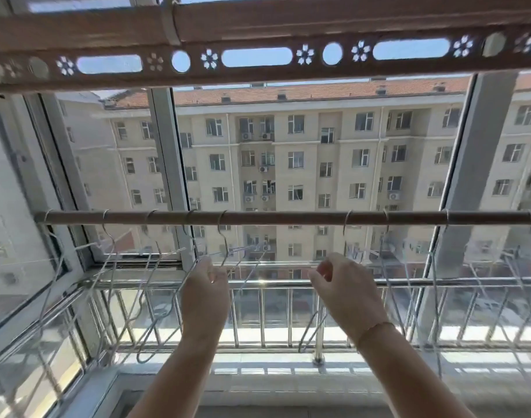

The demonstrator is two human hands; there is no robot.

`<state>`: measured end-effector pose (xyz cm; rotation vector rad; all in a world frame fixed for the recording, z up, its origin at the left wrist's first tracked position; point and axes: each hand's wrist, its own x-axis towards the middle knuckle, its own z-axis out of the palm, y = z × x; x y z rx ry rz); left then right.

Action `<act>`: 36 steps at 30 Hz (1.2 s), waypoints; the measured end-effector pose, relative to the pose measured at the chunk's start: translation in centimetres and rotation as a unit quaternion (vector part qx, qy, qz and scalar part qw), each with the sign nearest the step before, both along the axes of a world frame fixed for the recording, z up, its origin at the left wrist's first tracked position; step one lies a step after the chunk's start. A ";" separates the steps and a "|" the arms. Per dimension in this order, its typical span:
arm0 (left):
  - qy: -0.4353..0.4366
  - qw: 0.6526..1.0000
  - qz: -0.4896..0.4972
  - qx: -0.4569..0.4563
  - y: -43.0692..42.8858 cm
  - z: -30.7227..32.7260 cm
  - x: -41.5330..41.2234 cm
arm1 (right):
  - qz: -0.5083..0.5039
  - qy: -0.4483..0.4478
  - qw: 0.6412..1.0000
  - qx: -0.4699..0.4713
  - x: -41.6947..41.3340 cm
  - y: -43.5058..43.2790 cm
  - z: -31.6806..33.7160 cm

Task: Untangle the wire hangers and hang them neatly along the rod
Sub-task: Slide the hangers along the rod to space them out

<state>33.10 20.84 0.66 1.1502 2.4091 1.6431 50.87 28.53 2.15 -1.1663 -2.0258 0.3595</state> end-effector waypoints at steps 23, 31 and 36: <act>-0.189 0.954 -0.228 0.041 1.6 0.8 -0.9 | -0.126 0.092 0.987 -0.030 -3.8 1.3 -3.7; -0.202 0.954 -0.219 0.046 2.9 0.7 0.5 | -0.087 0.076 0.993 0.006 -5.9 1.0 -3.2; -0.201 0.956 -0.210 0.043 3.4 0.7 0.6 | -0.070 0.061 0.996 0.005 -5.7 1.2 -3.4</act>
